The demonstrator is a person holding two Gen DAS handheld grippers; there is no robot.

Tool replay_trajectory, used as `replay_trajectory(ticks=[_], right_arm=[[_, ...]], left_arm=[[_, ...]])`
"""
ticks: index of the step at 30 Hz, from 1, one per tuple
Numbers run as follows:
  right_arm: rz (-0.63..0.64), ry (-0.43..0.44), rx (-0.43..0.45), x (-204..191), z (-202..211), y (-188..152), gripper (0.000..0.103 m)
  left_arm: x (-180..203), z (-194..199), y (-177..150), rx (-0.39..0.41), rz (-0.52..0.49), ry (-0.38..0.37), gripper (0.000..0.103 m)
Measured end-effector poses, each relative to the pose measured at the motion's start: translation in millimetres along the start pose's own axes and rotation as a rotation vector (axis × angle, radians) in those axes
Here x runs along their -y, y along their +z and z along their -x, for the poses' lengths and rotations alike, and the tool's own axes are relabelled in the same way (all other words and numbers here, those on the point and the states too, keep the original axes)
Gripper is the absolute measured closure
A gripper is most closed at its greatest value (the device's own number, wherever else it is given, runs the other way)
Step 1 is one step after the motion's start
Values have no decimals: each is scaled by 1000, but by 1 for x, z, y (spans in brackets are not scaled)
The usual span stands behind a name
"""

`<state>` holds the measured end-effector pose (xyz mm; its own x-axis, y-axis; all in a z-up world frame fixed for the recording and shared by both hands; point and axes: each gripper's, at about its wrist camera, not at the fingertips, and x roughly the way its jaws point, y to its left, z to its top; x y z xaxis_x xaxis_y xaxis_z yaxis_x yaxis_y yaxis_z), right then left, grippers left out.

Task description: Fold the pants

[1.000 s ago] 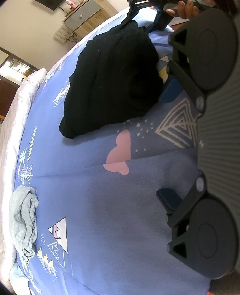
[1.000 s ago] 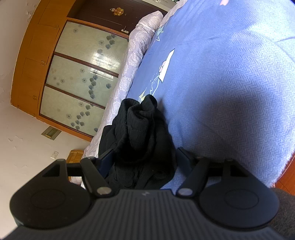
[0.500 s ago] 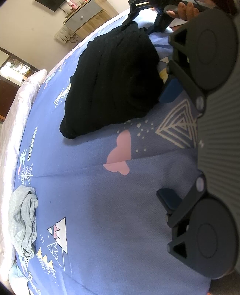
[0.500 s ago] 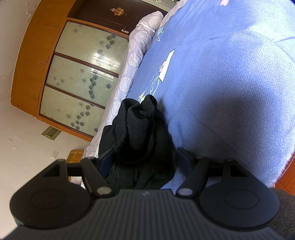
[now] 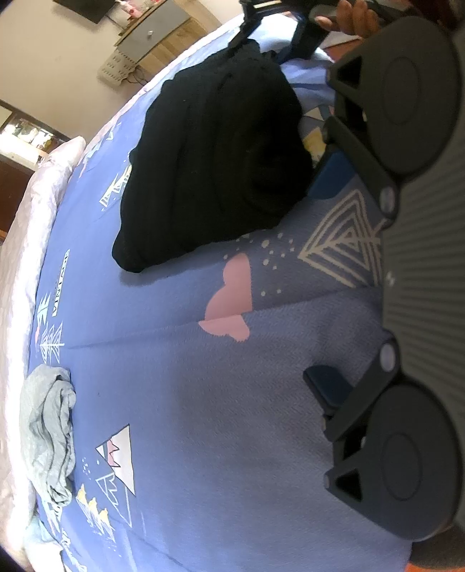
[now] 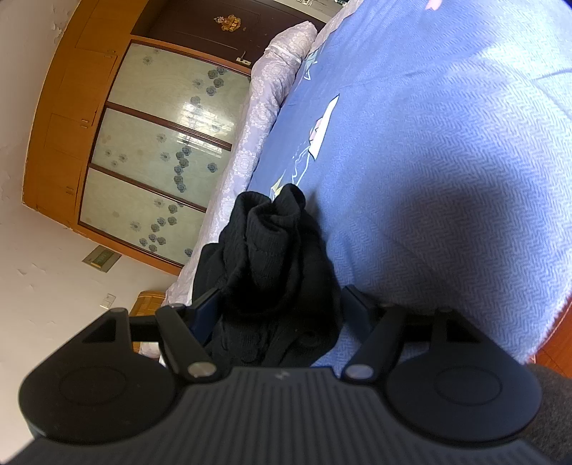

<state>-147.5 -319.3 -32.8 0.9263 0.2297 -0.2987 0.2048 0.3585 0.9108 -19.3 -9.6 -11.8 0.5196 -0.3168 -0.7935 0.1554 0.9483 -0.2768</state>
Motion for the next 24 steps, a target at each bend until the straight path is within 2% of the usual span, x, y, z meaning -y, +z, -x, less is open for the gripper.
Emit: replay_trajectory(ticks=[5, 24], right_arm=[[0, 0, 0, 0, 0, 1, 28], [0, 1, -2, 1, 0, 1, 28]], left_arm=[[4, -1, -2, 0, -36, 20, 0], [0, 0, -1, -6, -21, -3, 0]])
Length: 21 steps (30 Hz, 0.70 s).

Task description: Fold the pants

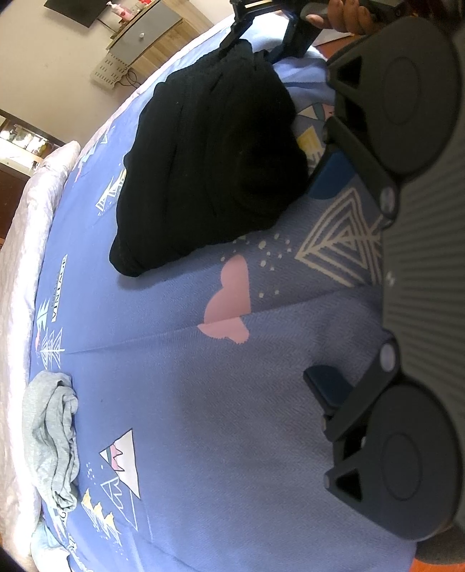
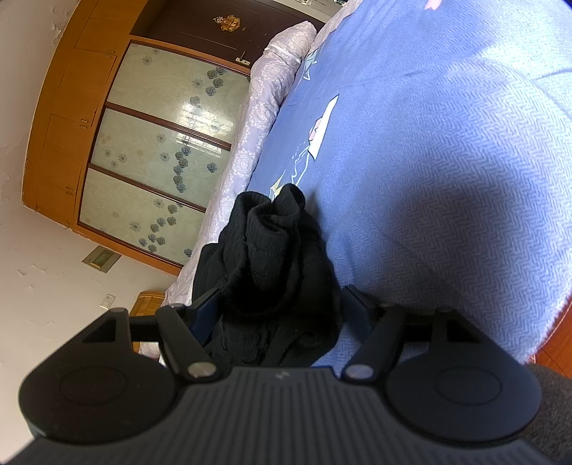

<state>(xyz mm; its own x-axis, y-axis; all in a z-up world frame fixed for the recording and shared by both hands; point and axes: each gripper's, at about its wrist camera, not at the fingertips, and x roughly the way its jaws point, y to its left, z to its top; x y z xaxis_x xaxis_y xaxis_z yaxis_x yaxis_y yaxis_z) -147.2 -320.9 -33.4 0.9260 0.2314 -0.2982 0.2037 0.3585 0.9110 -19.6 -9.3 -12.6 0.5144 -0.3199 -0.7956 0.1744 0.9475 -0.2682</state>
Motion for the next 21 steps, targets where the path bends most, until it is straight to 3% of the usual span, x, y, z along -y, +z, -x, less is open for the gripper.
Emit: replay_trajectory(ticks=[21], right_arm=[[0, 0, 0, 0, 0, 0, 28]], left_arm=[[-1, -1, 1, -6, -10, -5, 0]])
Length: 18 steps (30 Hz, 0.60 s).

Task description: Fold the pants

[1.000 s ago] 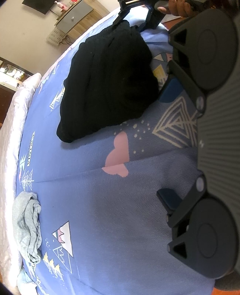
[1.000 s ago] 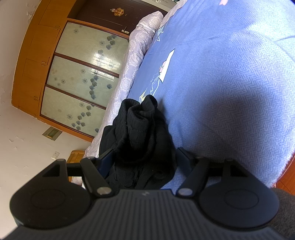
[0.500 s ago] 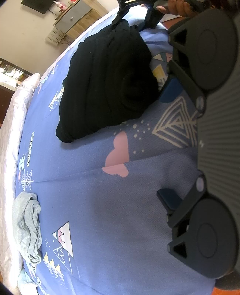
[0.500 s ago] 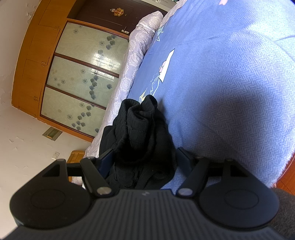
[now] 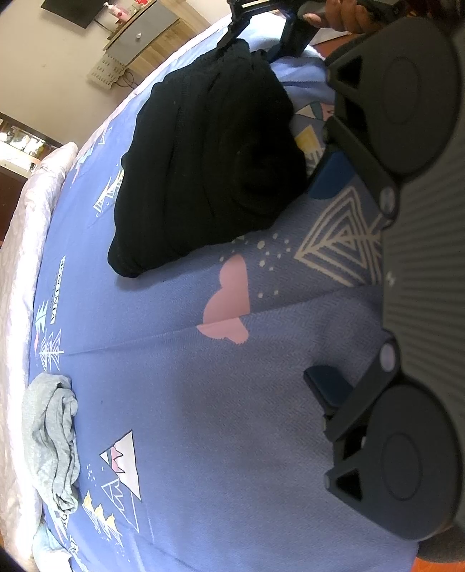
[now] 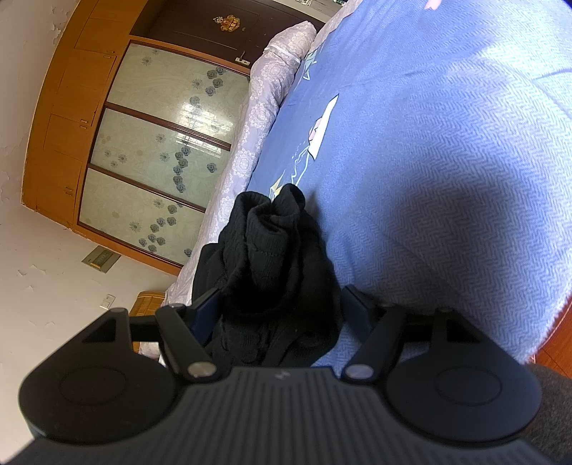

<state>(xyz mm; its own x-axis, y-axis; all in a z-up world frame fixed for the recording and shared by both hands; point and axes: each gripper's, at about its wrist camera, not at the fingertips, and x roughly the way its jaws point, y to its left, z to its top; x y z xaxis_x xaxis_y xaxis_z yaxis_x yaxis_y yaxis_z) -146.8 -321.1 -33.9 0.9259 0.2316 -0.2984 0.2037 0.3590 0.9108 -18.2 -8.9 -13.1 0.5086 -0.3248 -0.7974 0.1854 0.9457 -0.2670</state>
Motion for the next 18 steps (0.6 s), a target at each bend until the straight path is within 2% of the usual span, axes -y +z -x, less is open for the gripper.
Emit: replay_trajectory(ticks=[4, 7, 9, 11, 13, 14, 16, 18], right_arm=[[9, -19, -13, -3, -1, 1, 28], [93, -84, -58, -21, -3, 5, 28], [181, -105, -57, -36, 0, 9, 27], [233, -89, -38, -46, 3, 14, 27], [259, -80, -33, -51, 3, 21, 23], [277, -90, -35, -53, 2, 24, 20], [309, -122, -45, -53, -3, 28, 18], [302, -135, -67, -48, -9, 32, 18]], left_arm=[[-4, 5, 4, -3, 9, -6, 0], [-12, 22, 13, 50, 35, 0, 2], [-20, 34, 23, 89, 64, -29, 2], [-27, 39, 35, 104, 101, -82, 2], [-29, 34, 48, 89, 140, -136, 2], [-28, 29, 54, 74, 156, -164, 2], [-21, 13, 66, 37, 168, -227, 2], [-9, -5, 74, -6, 153, -245, 3]])
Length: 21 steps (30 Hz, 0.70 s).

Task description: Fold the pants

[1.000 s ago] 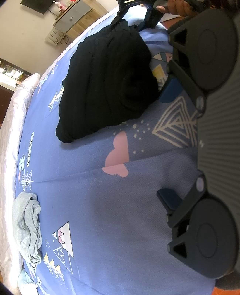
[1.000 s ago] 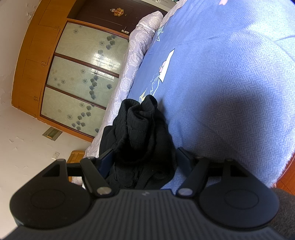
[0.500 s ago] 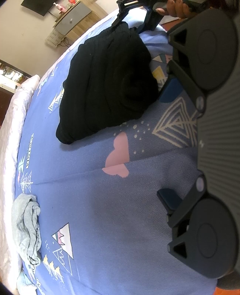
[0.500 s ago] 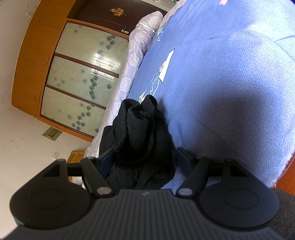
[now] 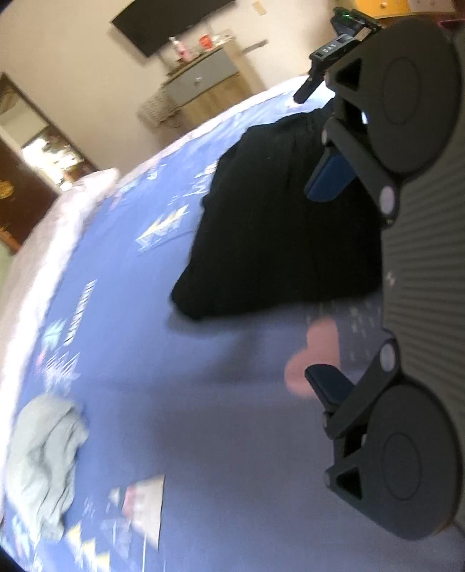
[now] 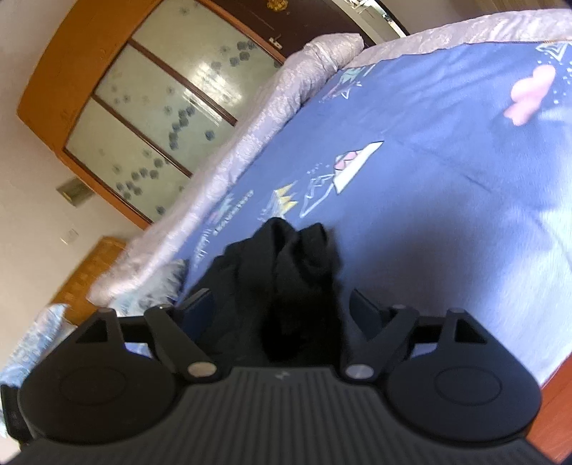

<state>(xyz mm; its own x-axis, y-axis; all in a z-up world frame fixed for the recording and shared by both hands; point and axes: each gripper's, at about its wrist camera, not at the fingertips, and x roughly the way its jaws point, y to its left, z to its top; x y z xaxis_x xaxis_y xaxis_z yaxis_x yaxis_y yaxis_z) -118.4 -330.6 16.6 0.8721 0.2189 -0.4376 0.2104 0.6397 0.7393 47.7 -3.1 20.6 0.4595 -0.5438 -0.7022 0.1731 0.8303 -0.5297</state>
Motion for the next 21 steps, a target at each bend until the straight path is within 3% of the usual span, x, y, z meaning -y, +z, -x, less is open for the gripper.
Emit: replay_trajectory(ticks=[4, 7, 10, 11, 13, 15, 17, 21], right_arm=[[10, 8, -40, 1, -12, 2, 18], [22, -4, -75, -1, -25, 3, 18], [39, -29, -126, -1, -40, -3, 17], [66, -21, -142, -6, -42, -5, 18], [103, 3, -221, -19, -51, -14, 24], [129, -28, -253, -31, -56, -19, 45], [84, -38, -258, -34, -56, -21, 56], [82, -11, -218, -54, -45, -17, 63]], left_arm=[[17, -37, 3, -84, -40, 8, 10], [13, -62, -4, -152, -4, 0, 12], [18, -61, -12, -130, -4, 0, 14], [21, -61, -15, -132, -8, -3, 23], [27, -63, -16, -141, -19, -3, 40], [34, -64, -19, -133, -40, 18, 52], [37, -62, -18, -127, -38, 24, 60], [41, -42, -6, -86, -32, -16, 74]])
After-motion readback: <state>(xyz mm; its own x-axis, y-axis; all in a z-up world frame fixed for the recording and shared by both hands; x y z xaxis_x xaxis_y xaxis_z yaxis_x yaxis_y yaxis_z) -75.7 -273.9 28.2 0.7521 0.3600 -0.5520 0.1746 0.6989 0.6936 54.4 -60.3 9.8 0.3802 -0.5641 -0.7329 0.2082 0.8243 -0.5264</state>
